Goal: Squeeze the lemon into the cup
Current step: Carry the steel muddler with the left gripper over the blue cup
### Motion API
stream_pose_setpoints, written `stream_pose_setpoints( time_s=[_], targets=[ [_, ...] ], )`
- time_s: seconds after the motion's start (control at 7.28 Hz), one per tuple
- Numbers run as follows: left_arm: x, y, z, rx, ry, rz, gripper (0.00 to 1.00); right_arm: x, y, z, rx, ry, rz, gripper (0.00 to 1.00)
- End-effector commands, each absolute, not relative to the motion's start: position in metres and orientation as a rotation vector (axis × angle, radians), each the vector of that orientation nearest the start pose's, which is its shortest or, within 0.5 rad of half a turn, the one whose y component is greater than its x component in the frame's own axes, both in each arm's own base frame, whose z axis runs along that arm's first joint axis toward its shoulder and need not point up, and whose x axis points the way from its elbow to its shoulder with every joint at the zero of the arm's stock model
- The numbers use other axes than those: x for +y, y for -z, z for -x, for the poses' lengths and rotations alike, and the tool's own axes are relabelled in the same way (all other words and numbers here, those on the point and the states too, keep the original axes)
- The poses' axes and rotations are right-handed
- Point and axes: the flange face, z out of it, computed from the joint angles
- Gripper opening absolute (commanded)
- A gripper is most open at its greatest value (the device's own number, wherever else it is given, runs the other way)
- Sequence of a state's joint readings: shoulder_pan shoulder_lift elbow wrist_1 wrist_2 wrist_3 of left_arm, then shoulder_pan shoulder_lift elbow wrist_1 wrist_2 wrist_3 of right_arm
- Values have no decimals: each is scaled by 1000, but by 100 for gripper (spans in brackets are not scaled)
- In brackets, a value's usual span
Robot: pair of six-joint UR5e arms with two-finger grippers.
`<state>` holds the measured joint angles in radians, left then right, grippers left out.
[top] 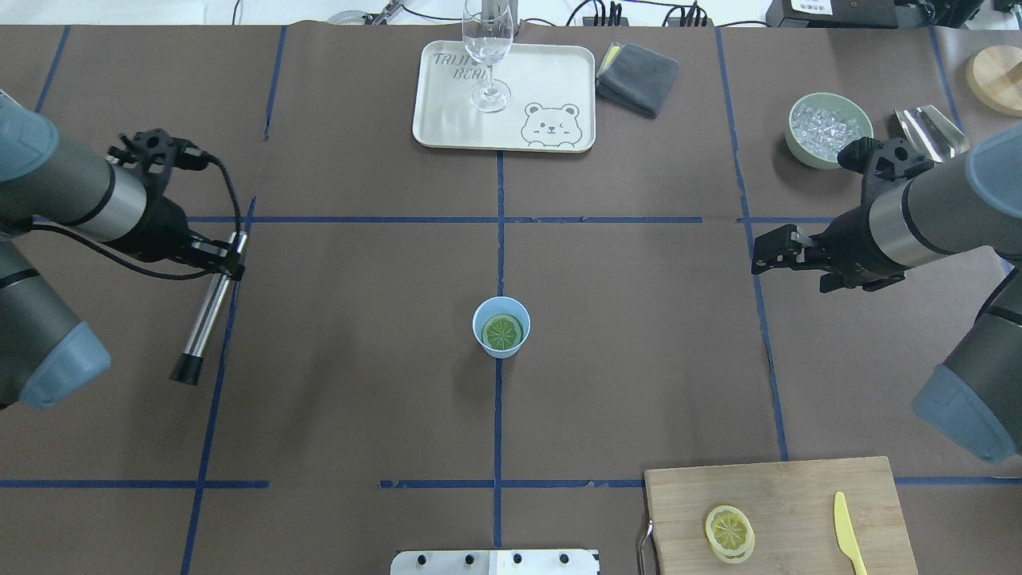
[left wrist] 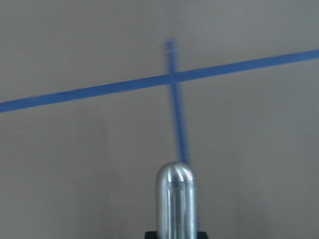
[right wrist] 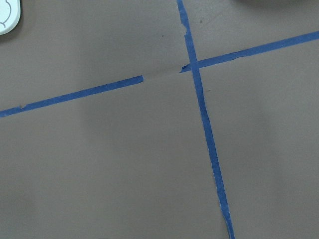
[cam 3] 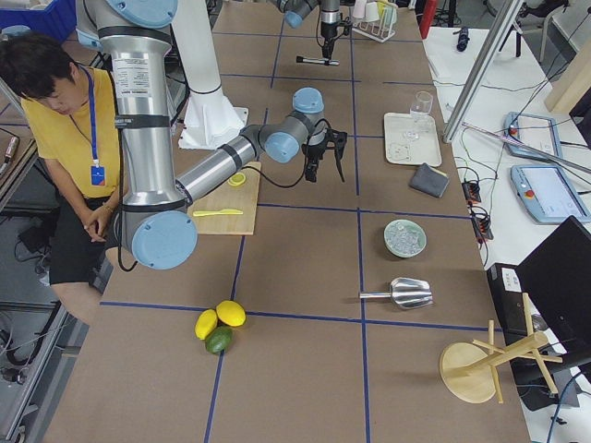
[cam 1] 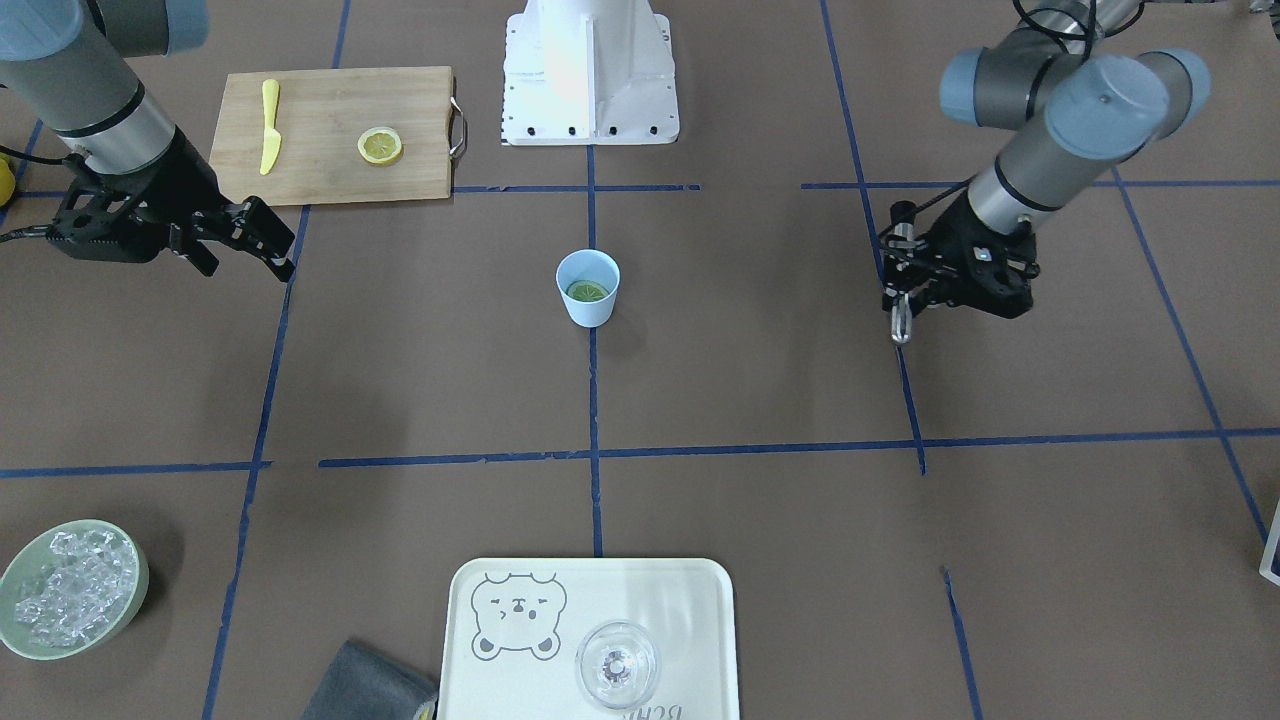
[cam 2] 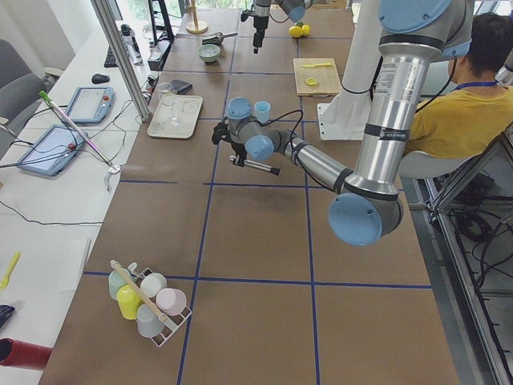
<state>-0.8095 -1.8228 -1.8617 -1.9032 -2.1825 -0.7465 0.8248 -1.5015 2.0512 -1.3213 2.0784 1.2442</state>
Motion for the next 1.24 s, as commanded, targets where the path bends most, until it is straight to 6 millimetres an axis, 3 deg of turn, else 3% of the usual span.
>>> stream_pose_setpoints(
  time_s=[0.0,0.14,0.27,0.41,0.55,0.82,0.96,1.1],
  targets=[
    [-441,-214,-391,1089,-374,-406,0,-425,-376,260,-918,-281,-16,100],
    [-433,-165,-406,1125,-393,-513,0,-427,-377,255,-918,-285,-15,100],
    [-429,-129,-395,1186,-348,-696,0,-428,-379,255,-914,-287,-14,100],
    [-419,-117,-396,1258,-346,-789,0,-428,-380,254,-913,-289,-13,100],
    [-414,-110,-396,1283,-296,-881,0,-431,-381,250,-912,-297,-18,100],
    [-374,-103,-437,1306,-138,-1076,0,-429,-386,246,-906,-301,-14,100],
    [-358,-114,-468,1253,-5,-1156,0,-429,-387,246,-903,-303,-13,100],
    [-348,-126,-480,1179,74,-1250,0,-430,-389,248,-901,-301,-11,100]
  ],
)
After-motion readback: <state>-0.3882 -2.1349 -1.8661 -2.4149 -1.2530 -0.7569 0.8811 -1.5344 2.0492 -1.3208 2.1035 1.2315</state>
